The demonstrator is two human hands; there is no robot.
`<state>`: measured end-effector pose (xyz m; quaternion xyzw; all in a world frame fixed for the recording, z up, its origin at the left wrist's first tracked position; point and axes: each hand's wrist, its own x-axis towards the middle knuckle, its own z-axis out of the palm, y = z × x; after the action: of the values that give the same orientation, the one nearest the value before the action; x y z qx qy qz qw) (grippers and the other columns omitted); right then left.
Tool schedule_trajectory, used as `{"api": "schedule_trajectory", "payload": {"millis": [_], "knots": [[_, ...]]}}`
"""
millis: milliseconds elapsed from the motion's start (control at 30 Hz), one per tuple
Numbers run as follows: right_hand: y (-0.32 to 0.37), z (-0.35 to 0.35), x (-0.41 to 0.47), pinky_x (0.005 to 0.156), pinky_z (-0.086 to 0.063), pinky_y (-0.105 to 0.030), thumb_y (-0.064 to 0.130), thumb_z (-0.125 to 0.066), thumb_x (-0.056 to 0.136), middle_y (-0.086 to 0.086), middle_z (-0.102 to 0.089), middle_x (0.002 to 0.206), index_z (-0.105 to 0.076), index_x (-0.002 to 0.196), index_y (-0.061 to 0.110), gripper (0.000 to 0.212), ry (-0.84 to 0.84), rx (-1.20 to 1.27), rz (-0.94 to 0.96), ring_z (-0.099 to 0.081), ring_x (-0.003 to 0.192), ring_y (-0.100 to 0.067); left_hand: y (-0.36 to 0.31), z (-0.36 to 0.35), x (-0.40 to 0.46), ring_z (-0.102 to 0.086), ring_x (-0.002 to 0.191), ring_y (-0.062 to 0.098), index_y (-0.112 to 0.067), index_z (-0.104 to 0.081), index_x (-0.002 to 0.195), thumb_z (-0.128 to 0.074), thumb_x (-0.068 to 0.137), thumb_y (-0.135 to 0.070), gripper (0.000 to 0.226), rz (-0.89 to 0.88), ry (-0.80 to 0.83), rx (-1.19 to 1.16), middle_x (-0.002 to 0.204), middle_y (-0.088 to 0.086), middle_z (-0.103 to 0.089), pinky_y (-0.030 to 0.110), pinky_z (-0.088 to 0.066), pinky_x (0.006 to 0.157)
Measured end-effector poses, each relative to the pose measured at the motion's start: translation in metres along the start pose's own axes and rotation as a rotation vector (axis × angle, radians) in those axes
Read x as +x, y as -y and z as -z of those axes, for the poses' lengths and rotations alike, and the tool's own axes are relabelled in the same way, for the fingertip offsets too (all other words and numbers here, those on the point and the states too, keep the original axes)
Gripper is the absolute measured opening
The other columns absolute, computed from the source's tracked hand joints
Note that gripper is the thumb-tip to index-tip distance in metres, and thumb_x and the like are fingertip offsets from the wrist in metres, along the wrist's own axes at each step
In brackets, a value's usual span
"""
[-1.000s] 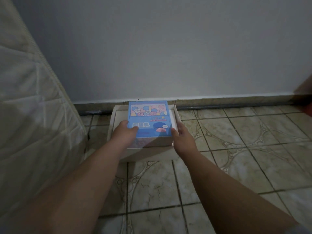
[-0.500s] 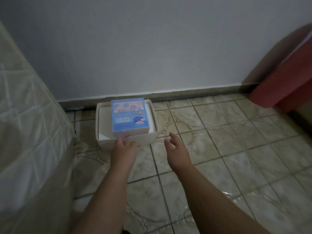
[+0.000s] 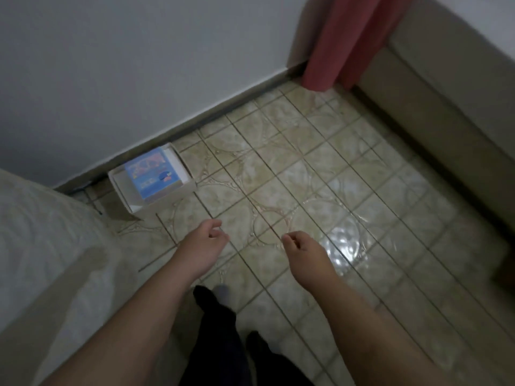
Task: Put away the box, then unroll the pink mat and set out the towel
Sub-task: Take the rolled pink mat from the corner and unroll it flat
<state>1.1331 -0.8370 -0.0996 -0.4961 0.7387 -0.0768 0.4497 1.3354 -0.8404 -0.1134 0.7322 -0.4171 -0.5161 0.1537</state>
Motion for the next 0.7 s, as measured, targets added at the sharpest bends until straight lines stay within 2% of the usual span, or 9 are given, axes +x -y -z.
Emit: {"api": "schedule_trajectory", "payload": {"millis": [67, 133, 300, 467, 600, 700], "knots": [[-0.003, 0.026, -0.025, 0.075, -0.033, -0.024, 0.039, -0.042, 0.097, -0.010, -0.065, 0.113, -0.060, 0.117, 0.012, 0.039, 0.013, -0.036, -0.071, -0.058, 0.107, -0.027, -0.026, -0.002, -0.026, -0.053, 0.095, 0.016, -0.019, -0.051, 0.128, -0.054, 0.088, -0.030, 0.042, -0.010, 0.072, 0.082, 0.109, 0.000, -0.057, 0.025, -0.036, 0.079], [-0.009, 0.044, -0.041, 0.076, -0.032, -0.026, 0.041, -0.041, 0.097, -0.012, -0.063, 0.119, -0.059, 0.120, 0.011, 0.042, 0.015, -0.048, -0.126, -0.056, 0.108, -0.028, -0.047, -0.008, -0.042, -0.053, 0.095, 0.018, -0.019, -0.050, 0.130, -0.054, 0.088, -0.032, 0.044, -0.019, 0.139, 0.150, 0.108, 0.000, -0.056, 0.026, -0.037, 0.078], [-0.036, 0.067, -0.070, 0.072, -0.032, -0.029, 0.047, -0.037, 0.096, -0.008, -0.063, 0.119, -0.056, 0.123, 0.015, 0.046, -0.064, -0.040, -0.188, -0.047, 0.088, -0.018, -0.079, -0.033, -0.060, -0.050, 0.097, 0.016, -0.019, -0.046, 0.134, -0.053, 0.088, -0.035, 0.049, -0.073, 0.284, 0.335, 0.126, 0.003, -0.056, 0.027, -0.036, 0.081], [-0.064, 0.084, -0.095, 0.072, -0.034, -0.030, 0.050, -0.036, 0.095, -0.007, -0.064, 0.116, -0.056, 0.122, 0.017, 0.047, -0.122, -0.029, -0.235, -0.055, 0.096, -0.023, -0.101, -0.060, -0.071, -0.052, 0.107, 0.021, -0.019, -0.043, 0.136, -0.052, 0.088, -0.035, 0.051, -0.076, 0.328, 0.466, 0.132, 0.007, -0.052, 0.025, -0.034, 0.082], [-0.081, 0.106, -0.098, 0.074, -0.034, -0.029, 0.048, -0.037, 0.095, -0.008, -0.063, 0.120, -0.056, 0.123, 0.019, 0.045, -0.120, -0.002, -0.261, -0.057, 0.109, -0.027, -0.121, -0.077, -0.077, -0.052, 0.107, 0.021, -0.018, -0.043, 0.137, -0.051, 0.089, -0.035, 0.052, -0.073, 0.302, 0.448, 0.128, 0.005, -0.055, 0.026, -0.035, 0.082], [-0.086, 0.126, -0.089, 0.076, -0.038, -0.030, 0.049, -0.036, 0.096, -0.009, -0.063, 0.120, -0.055, 0.126, 0.019, 0.046, -0.137, 0.008, -0.262, -0.057, 0.109, -0.028, -0.134, -0.090, -0.077, -0.050, 0.097, 0.017, -0.018, -0.043, 0.136, -0.051, 0.089, -0.035, 0.051, -0.080, 0.310, 0.445, 0.110, -0.002, -0.055, 0.026, -0.034, 0.079]]}}
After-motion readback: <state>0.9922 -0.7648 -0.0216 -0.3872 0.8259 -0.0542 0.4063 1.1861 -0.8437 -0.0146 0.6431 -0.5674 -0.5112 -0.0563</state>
